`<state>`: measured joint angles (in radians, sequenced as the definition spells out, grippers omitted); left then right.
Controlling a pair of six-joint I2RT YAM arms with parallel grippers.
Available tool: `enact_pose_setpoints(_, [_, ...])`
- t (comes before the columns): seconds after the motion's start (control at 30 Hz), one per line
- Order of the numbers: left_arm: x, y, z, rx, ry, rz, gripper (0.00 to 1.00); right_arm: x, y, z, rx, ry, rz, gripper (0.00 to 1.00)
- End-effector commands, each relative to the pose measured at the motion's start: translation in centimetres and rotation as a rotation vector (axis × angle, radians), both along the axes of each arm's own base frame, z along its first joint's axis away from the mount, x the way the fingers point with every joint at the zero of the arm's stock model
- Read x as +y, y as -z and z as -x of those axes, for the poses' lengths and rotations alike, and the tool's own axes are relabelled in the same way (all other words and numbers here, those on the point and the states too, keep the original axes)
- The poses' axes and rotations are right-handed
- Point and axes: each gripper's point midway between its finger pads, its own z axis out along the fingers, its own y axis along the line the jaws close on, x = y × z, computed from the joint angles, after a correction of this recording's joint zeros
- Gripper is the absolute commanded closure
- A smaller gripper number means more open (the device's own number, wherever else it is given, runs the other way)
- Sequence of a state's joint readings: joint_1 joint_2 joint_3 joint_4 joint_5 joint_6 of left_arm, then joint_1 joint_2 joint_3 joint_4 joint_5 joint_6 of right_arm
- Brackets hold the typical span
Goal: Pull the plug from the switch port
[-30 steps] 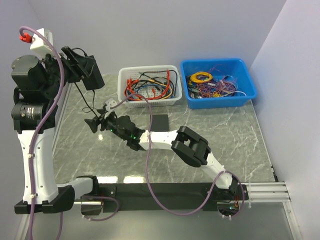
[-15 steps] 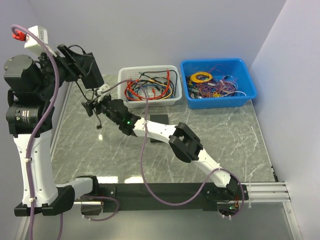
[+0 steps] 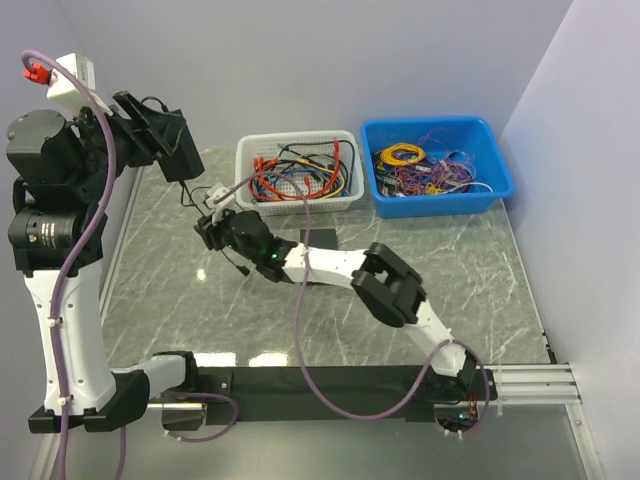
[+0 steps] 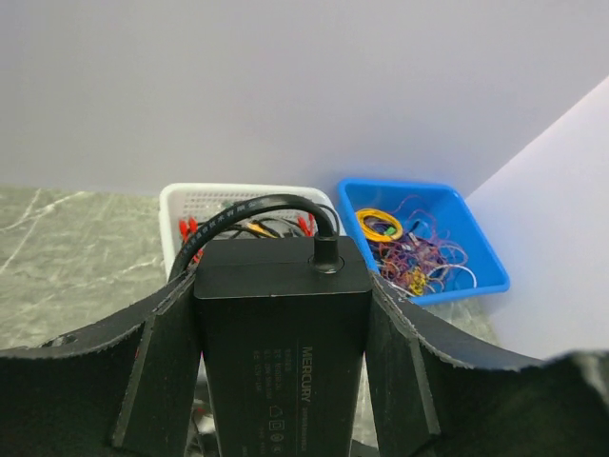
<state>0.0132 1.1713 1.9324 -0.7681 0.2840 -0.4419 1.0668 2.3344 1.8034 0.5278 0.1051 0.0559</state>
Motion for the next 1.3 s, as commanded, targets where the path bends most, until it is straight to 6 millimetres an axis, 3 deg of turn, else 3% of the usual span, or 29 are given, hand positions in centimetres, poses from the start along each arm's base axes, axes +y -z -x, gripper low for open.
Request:
enact_pose_setpoints(0.0, [0.7,-5.5,1.4,-0.208,-0.043,-0.024,0.99,-3.5,-9.2,0.6,-0.082,0.049,-0.106,1.00])
enact_pose_setpoints(0.07, [0.8,-6.4,2.1,-0.231,-0.047,-0.029,0.99,-5.5,-10.3,-1.3,-0.079,0.137,-0.081,1.00])
enact_pose_setpoints(0.1, [0.8,-6.7,2.4,-0.238,-0.049,-0.030,1.00,-6.7,-10.9,-3.2,-0.062,0.175,-0.054,1.00])
enact_pose_setpoints(0.17, [0.6,-8.1,3.5,-0.274,-0.038,-0.030,1.00,-7.4,-12.9,-5.5,-0.042,0.220,-0.080,1.00])
enact_pose_setpoints(0.23, [0.1,-8.6,4.2,-0.283,-0.008,-0.023,0.99,-9.2,-13.1,-8.4,-0.005,0.291,-0.071,1.00])
enact_pose_setpoints(0.27, [-0.1,-9.2,4.7,-0.297,0.003,-0.020,1.00,-9.7,-15.3,-9.5,-0.001,0.320,-0.129,1.00])
enact_pose_setpoints(0.33, [-0.5,-9.8,5.2,-0.315,0.024,-0.016,0.99,-11.5,-17.2,-11.3,0.020,0.360,-0.171,1.00])
enact_pose_setpoints(0.5, [-0.3,-11.7,5.7,-0.373,0.015,-0.026,0.99,-14.0,-26.4,-10.5,-0.059,0.355,-0.337,1.00])
enact_pose_setpoints(0.6, [-0.4,-12.8,5.6,-0.417,0.022,-0.039,0.98,-17.1,-31.8,-10.3,-0.145,0.432,-0.417,1.00])
enact_pose_setpoints(0.67, [-1.1,-12.2,4.7,-0.409,0.061,-0.047,0.95,-19.7,-34.9,-11.1,-0.195,0.479,-0.479,1.00])
enact_pose_setpoints(0.73, [-1.3,-12.0,3.4,-0.421,0.077,-0.050,0.94,-20.3,-36.0,-11.9,-0.207,0.414,-0.524,1.00])
enact_pose_setpoints(0.77, [-1.3,-10.4,1.6,-0.385,0.079,-0.048,0.94,-20.6,-36.1,-12.5,-0.179,0.383,-0.569,1.00])
enact_pose_setpoints(0.8, [-1.1,-10.2,0.5,-0.394,0.066,-0.050,0.94,-21.9,-36.2,-13.8,-0.187,0.373,-0.586,1.00])
enact_pose_setpoints(0.83, [-0.9,-8.3,-1.5,-0.351,0.057,-0.049,0.93,-21.6,-34.9,-14.9,-0.158,0.357,-0.587,1.00])
enact_pose_setpoints(0.9, [-0.3,-7.0,-4.7,-0.346,0.023,-0.054,0.94,-22.3,-32.9,-17.0,-0.139,0.393,-0.554,1.00])
enact_pose_setpoints(0.93, [-0.1,-6.0,-6.0,-0.329,0.015,-0.054,0.94,-21.8,-30.7,-18.2,-0.123,0.409,-0.520,1.00])
enact_pose_setpoints(1.0, [0.0,-2.0,-10.5,-0.245,0.004,-0.060,0.95,-21.4,-28.2,-19.6,-0.121,0.414,-0.460,1.00])
enact_pose_setpoints(1.03, [-0.2,-0.7,-12.1,-0.224,-0.003,-0.066,0.97,-21.3,-25.8,-21.1,-0.100,0.425,-0.423,1.00])
enact_pose_setpoints(1.07, [-1.5,0.7,-13.5,-0.193,0.011,-0.074,0.99,-21.1,-24.1,-21.7,-0.065,0.420,-0.397,1.00])
enact_pose_setpoints(1.1, [-1.9,3.6,-16.3,-0.133,0.008,-0.108,1.00,-21.0,-22.7,-22.2,-0.037,0.418,-0.379,1.00])
enact_pose_setpoints(1.17, [-3.9,6.5,-18.6,-0.074,0.024,-0.143,0.99,-21.4,-17.8,-23.8,0.059,0.435,-0.329,1.00])
enact_pose_setpoints(1.2, [-4.7,9.7,-20.7,-0.018,0.040,-0.178,1.00,-21.2,-16.3,-23.8,0.088,0.420,-0.309,1.00])
enact_pose_setpoints(1.27, [-6.8,12.7,-22.1,0.019,0.067,-0.213,1.00,-21.2,-12.0,-23.8,0.165,0.424,-0.238,1.00])
